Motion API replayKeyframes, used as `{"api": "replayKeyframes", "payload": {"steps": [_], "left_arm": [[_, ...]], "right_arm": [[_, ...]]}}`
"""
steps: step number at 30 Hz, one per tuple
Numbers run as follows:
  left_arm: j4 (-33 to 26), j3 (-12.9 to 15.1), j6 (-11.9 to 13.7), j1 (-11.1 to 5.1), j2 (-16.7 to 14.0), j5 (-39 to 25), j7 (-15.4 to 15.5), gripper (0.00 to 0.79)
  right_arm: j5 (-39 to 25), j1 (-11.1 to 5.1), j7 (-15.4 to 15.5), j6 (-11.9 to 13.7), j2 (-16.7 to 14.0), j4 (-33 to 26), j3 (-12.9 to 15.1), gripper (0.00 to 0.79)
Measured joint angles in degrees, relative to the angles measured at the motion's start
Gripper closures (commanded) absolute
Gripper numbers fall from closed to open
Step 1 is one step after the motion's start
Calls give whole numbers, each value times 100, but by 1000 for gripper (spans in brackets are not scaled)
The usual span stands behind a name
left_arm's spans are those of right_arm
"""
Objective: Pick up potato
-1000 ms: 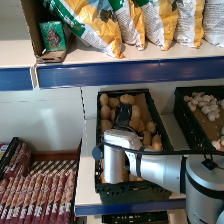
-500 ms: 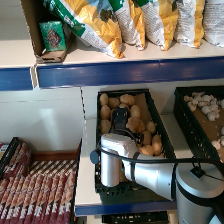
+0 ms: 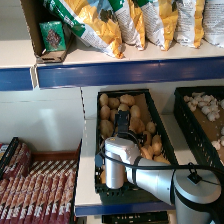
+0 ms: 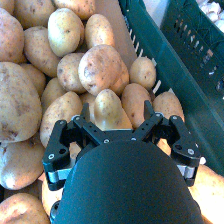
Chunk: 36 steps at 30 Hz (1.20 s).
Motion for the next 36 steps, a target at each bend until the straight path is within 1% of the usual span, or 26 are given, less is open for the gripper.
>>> {"api": "replayKeyframes", "payload": {"steps": [5, 12, 19, 20, 21, 22, 23, 24, 36], "left_arm": [[0, 0, 0, 0, 0, 0, 0, 785], [0, 0, 0, 0, 0, 0, 0, 785], [0, 0, 0, 0, 0, 0, 0, 785], [0, 0, 0, 0, 0, 0, 0, 785], [0, 0, 0, 0, 0, 0, 0, 785], [0, 0, 0, 0, 0, 0, 0, 785], [0, 0, 0, 0, 0, 0, 0, 785], [0, 0, 0, 0, 0, 0, 0, 785], [0, 0, 0, 0, 0, 0, 0, 785]], "right_arm": [[96, 56, 32, -13, 5, 13, 67, 0], [131, 94, 50, -13, 6, 30, 131, 0], [131, 68, 54, 0, 33, 40, 149, 0], [131, 64, 59, 7, 33, 40, 152, 137], [131, 64, 64, 12, 33, 40, 156, 328], [131, 68, 81, 13, 31, 39, 164, 747], [131, 74, 94, 15, 29, 39, 171, 776], [131, 81, 108, 16, 24, 38, 178, 785], [129, 131, 137, 14, 7, 35, 212, 785]]}}
